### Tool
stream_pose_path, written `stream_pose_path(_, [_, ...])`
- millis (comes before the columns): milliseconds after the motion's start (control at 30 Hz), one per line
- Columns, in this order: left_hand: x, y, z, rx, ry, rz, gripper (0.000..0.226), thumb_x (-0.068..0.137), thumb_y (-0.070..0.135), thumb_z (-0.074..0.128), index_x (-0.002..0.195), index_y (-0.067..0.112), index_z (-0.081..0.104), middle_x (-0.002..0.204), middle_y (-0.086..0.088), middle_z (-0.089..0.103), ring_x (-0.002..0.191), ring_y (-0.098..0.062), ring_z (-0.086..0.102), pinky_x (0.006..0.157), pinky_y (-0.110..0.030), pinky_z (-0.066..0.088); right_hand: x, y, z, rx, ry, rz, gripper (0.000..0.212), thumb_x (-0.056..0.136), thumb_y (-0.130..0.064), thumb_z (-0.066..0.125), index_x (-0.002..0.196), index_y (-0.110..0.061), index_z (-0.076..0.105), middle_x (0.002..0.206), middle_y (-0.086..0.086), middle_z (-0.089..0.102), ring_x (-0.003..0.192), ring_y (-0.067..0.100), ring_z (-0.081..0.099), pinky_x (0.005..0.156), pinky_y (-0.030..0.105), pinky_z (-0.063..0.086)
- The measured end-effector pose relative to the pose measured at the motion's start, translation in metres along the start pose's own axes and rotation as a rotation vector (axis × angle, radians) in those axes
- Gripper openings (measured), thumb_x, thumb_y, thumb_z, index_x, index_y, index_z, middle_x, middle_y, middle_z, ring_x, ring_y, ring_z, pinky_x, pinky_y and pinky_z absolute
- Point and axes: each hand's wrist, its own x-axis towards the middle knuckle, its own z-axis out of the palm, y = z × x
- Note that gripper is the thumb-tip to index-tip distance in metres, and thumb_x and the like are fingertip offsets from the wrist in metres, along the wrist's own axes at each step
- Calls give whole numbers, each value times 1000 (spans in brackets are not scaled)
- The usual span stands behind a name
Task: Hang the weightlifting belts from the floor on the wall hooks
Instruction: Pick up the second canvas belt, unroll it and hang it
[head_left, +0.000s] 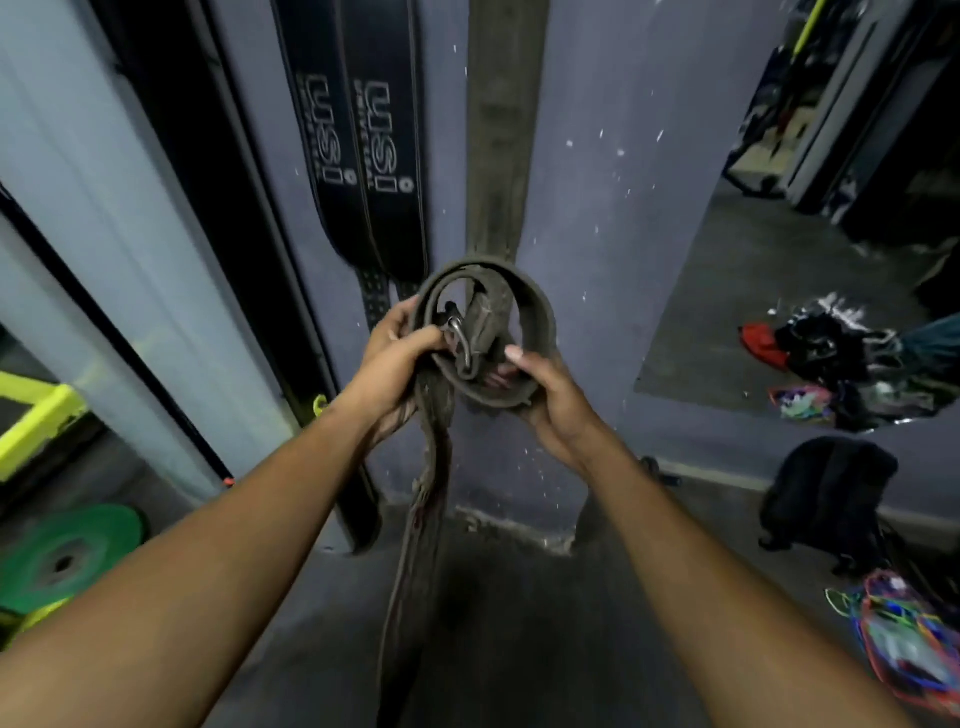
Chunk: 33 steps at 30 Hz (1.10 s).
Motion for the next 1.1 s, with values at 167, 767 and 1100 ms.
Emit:
stream_pose_path(167, [-1,24,-10,180,-61,9,46,81,14,71,124,3,62,106,-12,76,99,-28,72,88,-40,58,4,-81,39,-257,167,-253,80,66,-59,79,134,-20,62,118,-5,75,104,11,74,87,31,59])
stream_pose_path(767, [17,46,-36,1249,-237,674,85,82,76,57,149,25,43,157,5,39,145,-13,35,122,-40,28,58,-171,149,-839,493,-236,77,48,-72,82,107,-30,56,120,0,66,106,23,62,69,34,43])
stream_pose_path(1100, [19,13,-41,1123,-329,256,38,99,46,56,88,12,66,84,0,71,80,-13,67,74,-29,55,59,-183,158,-871,376,-114,70,54,-80,80,92,-25,59,100,2,67,89,22,63,69,36,49])
